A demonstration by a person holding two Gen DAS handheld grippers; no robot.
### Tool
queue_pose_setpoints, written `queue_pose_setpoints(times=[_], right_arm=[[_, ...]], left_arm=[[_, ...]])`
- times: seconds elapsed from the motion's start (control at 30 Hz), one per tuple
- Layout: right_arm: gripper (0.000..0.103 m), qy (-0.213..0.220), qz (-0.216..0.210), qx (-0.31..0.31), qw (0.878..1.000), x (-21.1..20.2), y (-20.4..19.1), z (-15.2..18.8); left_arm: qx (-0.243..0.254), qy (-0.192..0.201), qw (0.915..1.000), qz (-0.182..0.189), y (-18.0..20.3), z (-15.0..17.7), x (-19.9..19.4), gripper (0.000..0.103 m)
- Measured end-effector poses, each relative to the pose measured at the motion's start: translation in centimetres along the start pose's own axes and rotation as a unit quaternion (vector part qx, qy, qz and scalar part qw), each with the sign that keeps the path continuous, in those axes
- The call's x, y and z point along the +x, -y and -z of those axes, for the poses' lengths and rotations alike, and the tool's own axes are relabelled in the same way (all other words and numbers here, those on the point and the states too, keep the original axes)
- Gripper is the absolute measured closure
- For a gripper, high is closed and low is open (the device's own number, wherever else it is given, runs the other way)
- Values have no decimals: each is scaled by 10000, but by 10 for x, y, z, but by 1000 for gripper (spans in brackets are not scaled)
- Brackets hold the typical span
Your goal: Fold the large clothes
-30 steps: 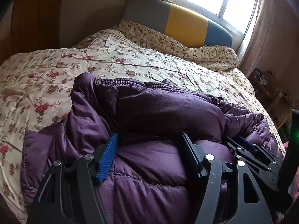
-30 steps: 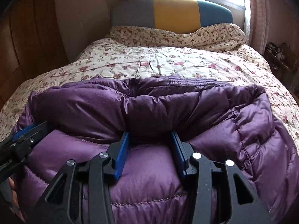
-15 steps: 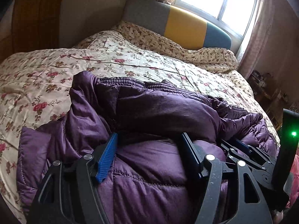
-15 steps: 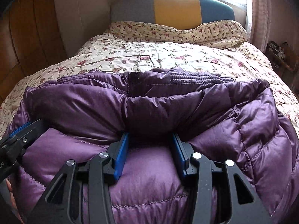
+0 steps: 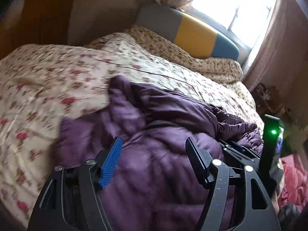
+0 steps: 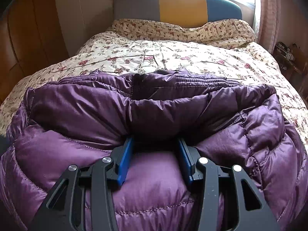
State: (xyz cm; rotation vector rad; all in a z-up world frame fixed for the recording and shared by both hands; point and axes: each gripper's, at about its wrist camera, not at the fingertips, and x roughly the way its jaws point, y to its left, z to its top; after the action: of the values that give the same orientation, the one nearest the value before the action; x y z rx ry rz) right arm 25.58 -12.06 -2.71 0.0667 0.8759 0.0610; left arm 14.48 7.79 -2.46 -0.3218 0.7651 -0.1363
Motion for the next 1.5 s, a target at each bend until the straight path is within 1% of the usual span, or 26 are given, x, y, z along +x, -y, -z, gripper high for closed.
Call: queue_pose_setpoints(times=[0.07,0.17,0.23,0.3,0.33,0.37,0.4,0.43,0.47,0.57,0.63,0.7,0.77,0.87,0.97,1.07,1.13,1.23,1.37,1.4,1.5], right_arm=[[54,-50,-48,38,10000,-4,1,-4],[53,36,-138,145,9998,-21,4,-6],[53,208,-300,145,9992,-41,3,-4],[54,368,-505,88,9980,-66,2,1],[56,417,-581,86,9974,-76,2,4],[64,463,-666,90,9967,-86,4,7],[67,477,-782,90,9958,-97,6,13],[71,451,-853,84,9953,-105,7,18],[75,427,-895,72,9950,-110,6,21],[81,309,-1029,-8,9942,-127,6,42],[83,218,-1094,-13,9938,-132,5,54],[84,118,-1161,-7,9932,-134,3,64],[84,42,-1200,-43,9928,-135,-1,75],[84,-47,-1201,-57,9927,-128,-2,78],[84,-202,-1072,-143,9939,-120,-4,82],[85,-285,-968,-234,9946,-114,-5,87],[85,-326,-918,-248,9949,-109,-4,92],[85,-340,-890,-243,9952,-104,-2,95],[85,-354,-885,-255,9951,-101,-1,97],[85,-351,-903,-254,9950,-101,0,98],[85,-355,-928,-257,9947,-100,1,99]], left_arm=[[-189,48,9997,-132,-21,6,-19,35],[-534,-26,9985,-136,-53,16,-36,34],[-870,-145,9961,19,-77,25,-43,29],[-1059,-223,9940,171,-90,33,-46,29],[-1171,-266,9924,250,-97,39,-48,29],[-1241,-292,9913,317,-100,43,-48,29],[-1324,-333,9896,444,-103,47,-48,29],[-1444,-386,9871,570,-107,52,-47,29],[-1513,-411,9858,602,-108,54,-45,29],[-1743,-439,9803,824,-111,60,-42,29],[-1939,-453,9747,1011,-112,60,-39,29],[-2157,-483,9678,1203,-115,62,-35,29],[-2308,-478,9626,1333,-117,63,-33,29],[-2483,-507,9547,1561,-121,64,-30,29],[-2519,-543,9518,1661,-122,62,-28,29],[-2477,-578,9520,1704,-124,63,-29,29],[-2497,-578,9504,1761,-126,62,-27,29],[-2640,-621,9408,2031,-128,63,-24,29],[-2770,-604,9334,2198,-130,63,-20,29],[-2789,-604,9325,2215,-130,63,-20,29],[-2708,-631,9337,2255,-126,63,-17,29]])
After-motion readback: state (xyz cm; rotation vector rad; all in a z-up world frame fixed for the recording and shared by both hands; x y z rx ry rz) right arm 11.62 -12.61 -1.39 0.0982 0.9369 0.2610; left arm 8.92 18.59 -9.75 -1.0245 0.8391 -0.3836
